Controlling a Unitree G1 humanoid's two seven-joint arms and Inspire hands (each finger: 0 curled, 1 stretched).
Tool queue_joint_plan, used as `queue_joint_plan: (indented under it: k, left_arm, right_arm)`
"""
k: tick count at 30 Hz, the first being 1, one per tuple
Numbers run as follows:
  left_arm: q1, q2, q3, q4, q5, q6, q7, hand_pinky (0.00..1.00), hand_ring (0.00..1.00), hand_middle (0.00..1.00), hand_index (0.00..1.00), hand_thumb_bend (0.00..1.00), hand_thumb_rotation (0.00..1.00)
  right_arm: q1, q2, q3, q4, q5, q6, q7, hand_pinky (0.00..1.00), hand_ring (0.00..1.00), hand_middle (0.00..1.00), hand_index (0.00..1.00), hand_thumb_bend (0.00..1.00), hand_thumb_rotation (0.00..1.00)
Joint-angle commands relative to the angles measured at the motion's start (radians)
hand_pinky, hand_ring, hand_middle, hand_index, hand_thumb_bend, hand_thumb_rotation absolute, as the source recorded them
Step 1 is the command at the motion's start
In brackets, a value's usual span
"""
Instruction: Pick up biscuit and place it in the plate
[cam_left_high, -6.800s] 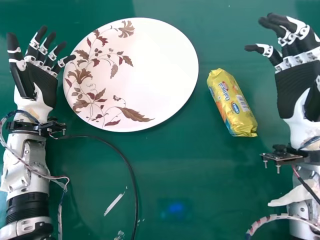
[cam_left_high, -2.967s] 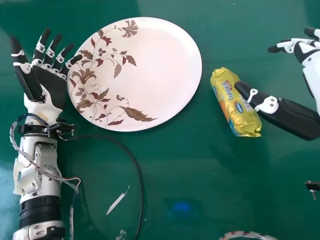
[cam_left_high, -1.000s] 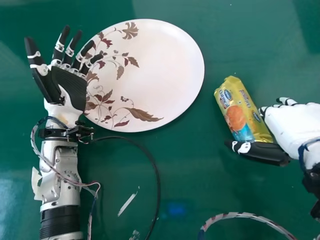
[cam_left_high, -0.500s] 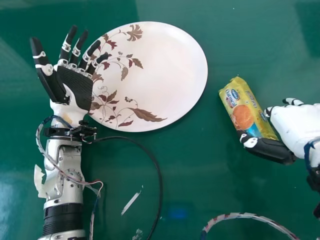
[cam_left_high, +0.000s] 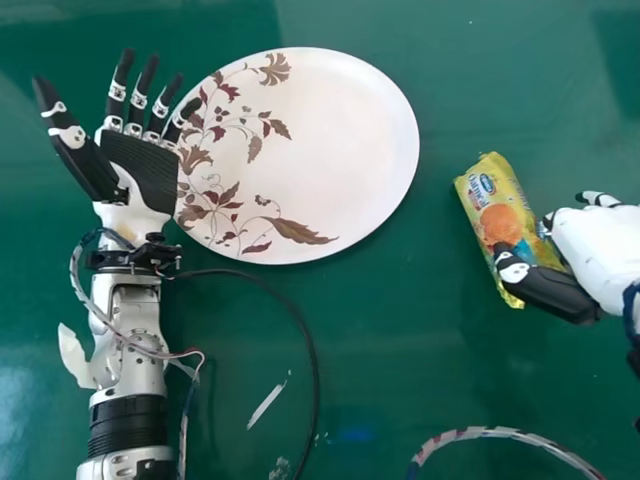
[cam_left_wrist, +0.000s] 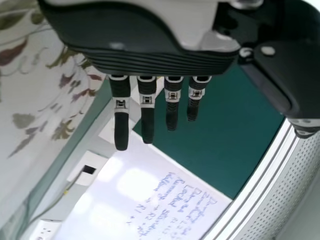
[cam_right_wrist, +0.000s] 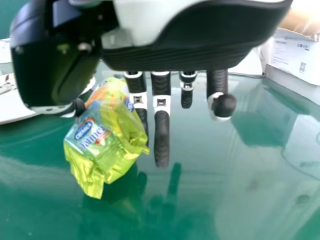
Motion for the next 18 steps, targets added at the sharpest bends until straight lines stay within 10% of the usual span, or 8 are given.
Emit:
queue_joint_plan:
  k: [1,5,18]
  left_arm:
    - [0.061,-0.035,0.003,0.035,0.011,0.016,0.042,0.63,0.80,0.93,0.97,1.00,0.80]
    - [0.069,-0.054,-0.001,0.007,-0.005,0.016,0.067,0.64,0.80,0.93,0.97,1.00,0.78]
    - [0.086,-0.054,-0.037,-0.044,0.097,-0.032,0.208,0.63,0.80,0.93,0.97,1.00,0.74]
  right_arm:
    - [-0.068,-0.048,-0.006,-0.006,0.009,0.018,0.018,0.00,0.06,0.46,0.25,0.52,0.00]
    - [-0.079,-0.062,-0.003,-0.006,0.012,0.035,0.028,0.00,0.05,0.16,0.13,0.28,0.00]
    - [-0.144,-0.091,0.026,-0.006,-0.004,0.134,0.024,0.00,0.04,0.10,0.11,0.25,0.00]
